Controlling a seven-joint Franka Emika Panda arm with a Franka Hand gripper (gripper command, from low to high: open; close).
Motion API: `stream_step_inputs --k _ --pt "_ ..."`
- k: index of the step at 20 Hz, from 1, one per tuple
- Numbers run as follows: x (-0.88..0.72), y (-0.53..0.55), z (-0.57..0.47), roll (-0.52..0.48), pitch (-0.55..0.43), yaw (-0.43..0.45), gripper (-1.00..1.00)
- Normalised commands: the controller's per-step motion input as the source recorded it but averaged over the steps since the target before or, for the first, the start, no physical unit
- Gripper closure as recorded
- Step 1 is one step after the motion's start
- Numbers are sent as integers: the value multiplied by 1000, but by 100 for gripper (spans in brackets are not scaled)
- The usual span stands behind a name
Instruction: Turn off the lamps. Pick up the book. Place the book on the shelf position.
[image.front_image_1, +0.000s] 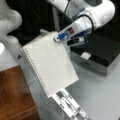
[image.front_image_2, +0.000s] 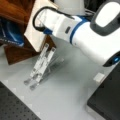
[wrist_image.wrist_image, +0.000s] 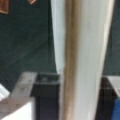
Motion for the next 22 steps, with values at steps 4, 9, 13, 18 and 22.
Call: stream_step_inputs --k 4,9,13,18,22 --pt "-12 6 215 -152 54 -224 100" --pt "-13 -14 179 -107 86 -170 100" --pt "-52 -60 194 -64 94 -118 100" --pt "-139 -110 258 -57 120 -71 100" --pt "-246 -175 279 -62 101 25 100"
